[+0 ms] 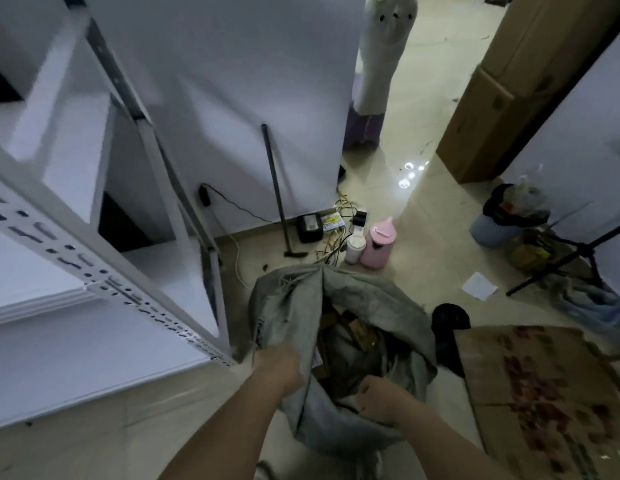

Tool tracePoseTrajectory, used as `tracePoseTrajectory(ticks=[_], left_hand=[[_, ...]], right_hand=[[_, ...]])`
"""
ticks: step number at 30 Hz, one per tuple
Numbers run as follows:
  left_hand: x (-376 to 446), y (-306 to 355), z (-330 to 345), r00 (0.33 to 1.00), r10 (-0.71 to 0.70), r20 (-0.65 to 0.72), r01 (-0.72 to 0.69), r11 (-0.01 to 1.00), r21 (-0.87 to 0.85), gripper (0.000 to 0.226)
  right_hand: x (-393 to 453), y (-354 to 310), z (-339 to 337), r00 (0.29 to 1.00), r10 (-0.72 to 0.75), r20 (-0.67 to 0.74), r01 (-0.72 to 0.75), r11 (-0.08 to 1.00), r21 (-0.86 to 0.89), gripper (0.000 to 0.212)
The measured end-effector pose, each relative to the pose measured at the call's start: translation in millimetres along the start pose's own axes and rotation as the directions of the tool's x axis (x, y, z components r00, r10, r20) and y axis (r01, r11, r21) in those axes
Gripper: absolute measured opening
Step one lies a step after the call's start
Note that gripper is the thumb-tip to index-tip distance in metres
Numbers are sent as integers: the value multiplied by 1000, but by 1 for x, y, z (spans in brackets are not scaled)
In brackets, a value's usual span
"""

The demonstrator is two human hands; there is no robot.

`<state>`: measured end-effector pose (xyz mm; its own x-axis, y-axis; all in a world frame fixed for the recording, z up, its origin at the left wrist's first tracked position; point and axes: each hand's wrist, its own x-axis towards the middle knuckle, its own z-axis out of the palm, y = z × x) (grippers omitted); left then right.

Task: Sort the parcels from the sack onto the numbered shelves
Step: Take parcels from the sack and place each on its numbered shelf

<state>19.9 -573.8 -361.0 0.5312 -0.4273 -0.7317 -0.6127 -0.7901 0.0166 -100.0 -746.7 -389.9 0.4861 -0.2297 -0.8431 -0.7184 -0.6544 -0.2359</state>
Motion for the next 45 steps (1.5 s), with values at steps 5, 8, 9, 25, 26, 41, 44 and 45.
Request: tracePoseTrajectory(ticks=[5,8,9,25,26,41,44,45], left_hand=[[60,31,40,1000,13,-21,-11,996,85,52],[110,48,75,997,64,-32,-57,984,172,44],[130,53,89,996,84,-30,-76,973,217,43],[359,54,242,986,102,-133,34,655,754,60],[361,49,239,984,70,-164,85,627,774,61],[300,-60,214,876,-326,-357,480,511,713,80],[298,-74,222,839,-406,-362,539,527,657,66],[299,-77,223,828,-414,-378,559,568,604,63]], right_hand=[[75,32,12,998,-37,56,42,995,-95,8],[135,45,30,995,-40,91,50,992,-114,15],[158,49,38,996,-42,79,51,991,-121,21],[426,54,108,920,-338,-199,274,917,-288,34],[432,54,109,919,-340,-201,274,915,-296,34],[437,11,124,897,-410,-167,346,884,-314,35],[431,-11,129,875,-439,-202,410,896,-172,38],[430,-18,131,879,-432,-202,430,901,-57,41]])
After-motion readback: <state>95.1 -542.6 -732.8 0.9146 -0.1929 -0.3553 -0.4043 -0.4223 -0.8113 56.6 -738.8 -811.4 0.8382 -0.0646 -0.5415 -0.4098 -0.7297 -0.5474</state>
